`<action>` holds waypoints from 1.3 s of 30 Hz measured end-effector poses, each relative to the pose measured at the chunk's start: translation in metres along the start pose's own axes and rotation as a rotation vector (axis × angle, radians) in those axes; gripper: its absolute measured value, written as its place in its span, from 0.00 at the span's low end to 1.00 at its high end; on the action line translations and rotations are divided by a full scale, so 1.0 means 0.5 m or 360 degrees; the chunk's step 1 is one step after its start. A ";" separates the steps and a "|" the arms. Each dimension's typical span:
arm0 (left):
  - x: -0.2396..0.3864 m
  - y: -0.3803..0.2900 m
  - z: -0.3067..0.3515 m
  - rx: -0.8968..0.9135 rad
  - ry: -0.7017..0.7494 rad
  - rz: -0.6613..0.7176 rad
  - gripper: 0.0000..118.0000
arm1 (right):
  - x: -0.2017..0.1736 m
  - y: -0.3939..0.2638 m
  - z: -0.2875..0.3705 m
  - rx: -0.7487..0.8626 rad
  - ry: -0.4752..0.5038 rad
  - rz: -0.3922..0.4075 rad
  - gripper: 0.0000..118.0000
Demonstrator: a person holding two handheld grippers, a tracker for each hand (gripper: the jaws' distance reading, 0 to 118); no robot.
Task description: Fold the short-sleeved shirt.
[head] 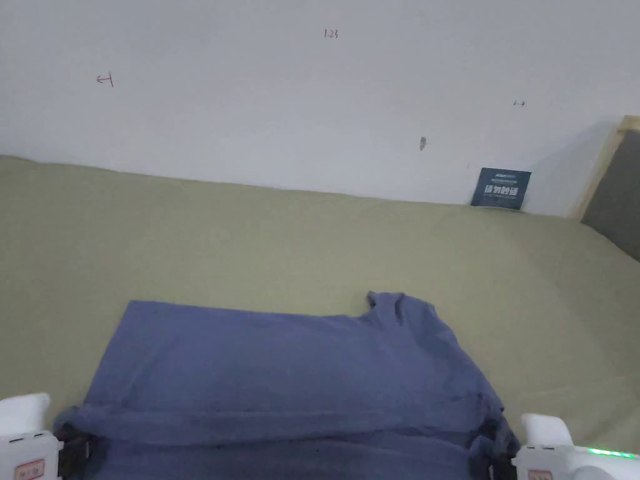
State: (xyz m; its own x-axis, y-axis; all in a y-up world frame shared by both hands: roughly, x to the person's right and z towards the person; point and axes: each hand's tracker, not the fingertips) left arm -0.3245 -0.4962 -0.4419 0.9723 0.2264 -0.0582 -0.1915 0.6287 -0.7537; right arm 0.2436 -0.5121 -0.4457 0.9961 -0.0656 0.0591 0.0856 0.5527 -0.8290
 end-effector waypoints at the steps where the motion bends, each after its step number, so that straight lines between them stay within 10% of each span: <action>1: -0.002 0.004 0.009 0.0005 -0.0006 -0.0003 0.03 | -0.011 0.003 0.008 0.0006 -0.0023 0.0080 0.06; 21: -0.035 -0.075 0.231 0.0095 -0.0104 -0.0127 0.03 | 0.027 -0.100 0.240 0.0167 0.0121 0.0125 0.06; 33: -0.090 -0.205 0.170 -0.0196 -0.0065 0.0030 0.03 | 0.068 -0.231 0.143 -0.0002 0.0048 0.0077 0.08; 34: -0.094 -0.207 0.172 -0.0184 -0.0085 0.0048 0.06 | 0.072 -0.231 0.146 0.0014 0.0072 0.0045 0.18; 36: -0.096 -0.199 0.193 -0.0143 -0.0116 0.0070 0.53 | 0.080 -0.223 0.162 0.0010 0.0063 0.0004 0.77; 37: -0.095 -0.189 0.209 -0.0134 -0.0100 0.0062 0.77 | 0.088 -0.216 0.173 -0.0014 0.0019 -0.0006 0.88; 39: -0.091 -0.165 0.242 -0.0088 -0.0094 0.0053 0.86 | 0.096 -0.201 0.213 0.0069 -0.0007 -0.0013 0.84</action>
State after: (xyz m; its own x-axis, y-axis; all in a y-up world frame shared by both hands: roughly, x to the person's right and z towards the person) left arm -0.3691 -0.4683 -0.2979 0.9555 0.2911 -0.0465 -0.2146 0.5785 -0.7870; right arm 0.2851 -0.4823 -0.3004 0.9954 -0.0668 0.0682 0.0945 0.5878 -0.8035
